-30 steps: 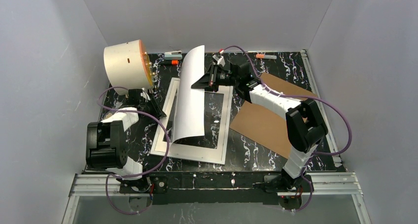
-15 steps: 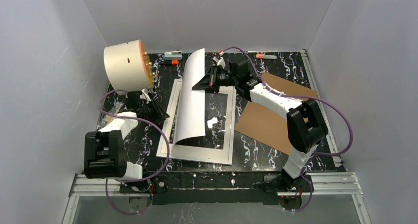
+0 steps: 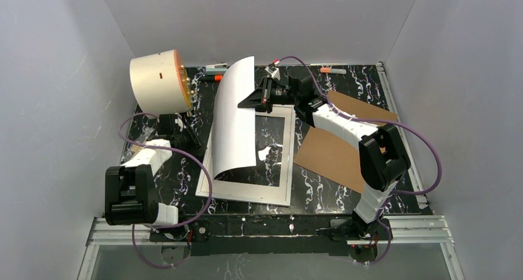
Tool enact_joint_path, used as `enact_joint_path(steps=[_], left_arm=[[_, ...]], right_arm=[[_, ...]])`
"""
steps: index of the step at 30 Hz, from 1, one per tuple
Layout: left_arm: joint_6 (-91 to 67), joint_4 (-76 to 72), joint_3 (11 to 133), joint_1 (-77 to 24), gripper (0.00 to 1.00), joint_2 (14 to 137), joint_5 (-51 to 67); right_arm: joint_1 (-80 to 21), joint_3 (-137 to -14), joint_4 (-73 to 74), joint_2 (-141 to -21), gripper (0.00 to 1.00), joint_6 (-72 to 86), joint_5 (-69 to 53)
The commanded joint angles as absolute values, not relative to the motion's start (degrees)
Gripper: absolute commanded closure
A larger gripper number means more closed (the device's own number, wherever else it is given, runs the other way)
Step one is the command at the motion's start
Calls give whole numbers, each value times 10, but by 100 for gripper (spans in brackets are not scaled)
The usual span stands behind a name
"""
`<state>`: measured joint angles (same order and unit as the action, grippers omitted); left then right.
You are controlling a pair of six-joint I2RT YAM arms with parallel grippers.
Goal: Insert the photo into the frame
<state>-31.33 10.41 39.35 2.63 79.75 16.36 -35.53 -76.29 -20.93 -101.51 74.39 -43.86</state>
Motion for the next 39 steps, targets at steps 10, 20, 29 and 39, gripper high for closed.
enact_joint_path(steps=[10,20,29,39], left_arm=[[-282,137,409,26,63,803,106],[-274,125,409,26,46,817,121],[-242,113,417,26,30,838,165],[-237,101,423,26,30,881,215]], right_arm=[[-345,-668,-199,-1018,99,665,-399],[-298,-584,-176,-1039,99,586,-391],[-271,-555,-140,-1040,99,533,-390],[-253,-524,-125,-1026,99,504,-375]])
